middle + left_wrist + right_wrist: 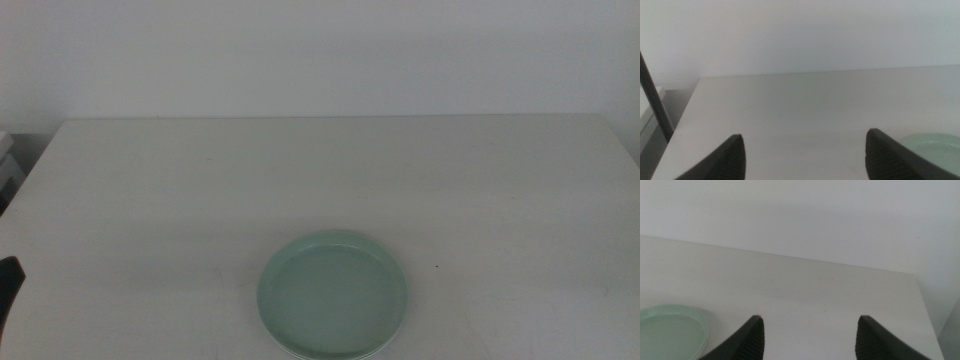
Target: Stack the three bowls on top of each other.
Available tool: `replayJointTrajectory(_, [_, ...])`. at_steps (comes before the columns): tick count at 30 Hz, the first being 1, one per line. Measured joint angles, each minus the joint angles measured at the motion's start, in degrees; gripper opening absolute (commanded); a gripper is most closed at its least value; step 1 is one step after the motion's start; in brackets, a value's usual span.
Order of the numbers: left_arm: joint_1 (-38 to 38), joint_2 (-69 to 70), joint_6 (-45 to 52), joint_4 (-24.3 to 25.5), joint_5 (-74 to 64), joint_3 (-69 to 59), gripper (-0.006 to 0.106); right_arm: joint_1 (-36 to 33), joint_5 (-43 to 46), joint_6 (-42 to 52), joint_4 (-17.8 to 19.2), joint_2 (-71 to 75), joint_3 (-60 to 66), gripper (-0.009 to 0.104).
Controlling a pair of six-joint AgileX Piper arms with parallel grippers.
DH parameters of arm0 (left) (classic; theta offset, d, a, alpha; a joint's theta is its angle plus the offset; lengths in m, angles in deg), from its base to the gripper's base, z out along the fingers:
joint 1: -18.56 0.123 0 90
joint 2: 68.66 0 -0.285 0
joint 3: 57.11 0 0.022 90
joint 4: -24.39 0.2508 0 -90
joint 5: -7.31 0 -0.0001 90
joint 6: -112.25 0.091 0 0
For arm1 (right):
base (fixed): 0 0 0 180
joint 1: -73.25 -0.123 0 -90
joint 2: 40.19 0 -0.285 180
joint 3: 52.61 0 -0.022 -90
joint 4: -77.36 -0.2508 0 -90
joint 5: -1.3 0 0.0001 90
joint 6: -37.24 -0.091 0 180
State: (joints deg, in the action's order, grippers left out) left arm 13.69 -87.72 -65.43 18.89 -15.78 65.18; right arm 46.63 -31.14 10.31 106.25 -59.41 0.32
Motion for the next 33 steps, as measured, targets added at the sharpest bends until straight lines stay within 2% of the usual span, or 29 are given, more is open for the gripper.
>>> replayJointTrajectory(10, [0.00,0.00,0.00,-0.14,-2.20,-0.10,0.079,0.24,1.11,0.42,0.84,0.00,1.62,0.047])
replayJointTrajectory(13, [0.00,0.00,0.00,-0.19,-2.20,-0.10,0.079,4.68,4.72,3.92,0.13,0.11,2.53,0.047])
replayJointTrajectory(15, [0.00,0.00,0.00,-0.18,-2.20,-0.10,0.079,10.47,10.27,9.08,-2.72,1.09,4.55,0.047])
replayJointTrajectory(19, [0.00,0.00,0.02,-0.18,-2.20,-0.10,0.079,19.92,24.64,20.70,-13.92,5.23,12.29,0.047])
replayJointTrajectory(23, [0.00,0.00,0.02,-0.18,-2.20,-0.10,0.079,25.50,28.17,25.92,-22.65,10.49,18.13,0.047])
replayJointTrajectory(27, [0.00,0.00,0.02,-0.18,-2.20,-0.10,0.079,28.40,28.66,25.78,-25.37,11.99,21.08,0.047])
replayJointTrajectory(33, [0.00,0.00,0.02,-0.18,-2.20,-0.10,0.079,28.90,28.31,24.45,-26.15,11.99,22.82,0.047])
